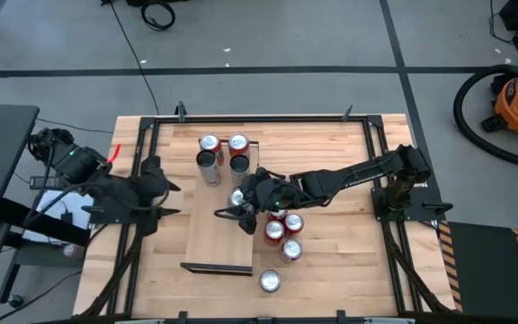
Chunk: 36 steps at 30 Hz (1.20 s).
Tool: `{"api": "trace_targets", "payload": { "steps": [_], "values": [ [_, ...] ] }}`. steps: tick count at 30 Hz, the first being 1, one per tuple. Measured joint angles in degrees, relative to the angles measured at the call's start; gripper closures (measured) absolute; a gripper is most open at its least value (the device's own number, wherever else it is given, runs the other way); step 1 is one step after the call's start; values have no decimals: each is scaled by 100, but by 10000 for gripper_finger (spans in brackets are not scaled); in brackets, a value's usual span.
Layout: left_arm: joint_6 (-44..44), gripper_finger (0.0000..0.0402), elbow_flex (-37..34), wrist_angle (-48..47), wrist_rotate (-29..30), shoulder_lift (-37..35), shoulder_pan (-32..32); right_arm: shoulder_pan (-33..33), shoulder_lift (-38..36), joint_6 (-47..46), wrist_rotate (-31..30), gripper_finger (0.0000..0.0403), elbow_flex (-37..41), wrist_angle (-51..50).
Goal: Place canned beverage on shelf
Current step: Put the top red and silver soda can on the shelf
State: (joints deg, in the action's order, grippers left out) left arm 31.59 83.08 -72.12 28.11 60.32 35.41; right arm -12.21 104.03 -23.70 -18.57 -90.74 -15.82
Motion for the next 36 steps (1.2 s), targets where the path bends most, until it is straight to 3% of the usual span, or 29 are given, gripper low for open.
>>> {"api": "trace_targets", "payload": {
  "steps": [7, 15, 25, 36],
  "values": [
    [204, 163, -1106, 1420, 77, 11, 94, 0, -3, 133, -13, 84, 0, -449],
    [372, 175, -1938, 3002, 119, 15, -319, 1, -11, 392, -21, 83, -2, -468],
    [523, 175, -1988, 3742, 123, 74, -727, 120, -15, 988, 186, 47, 0, -78],
    [670, 175, -1988, 3728, 8, 97, -799, 92, -317, 1942, 208, 54, 2, 288]
  ]
}}
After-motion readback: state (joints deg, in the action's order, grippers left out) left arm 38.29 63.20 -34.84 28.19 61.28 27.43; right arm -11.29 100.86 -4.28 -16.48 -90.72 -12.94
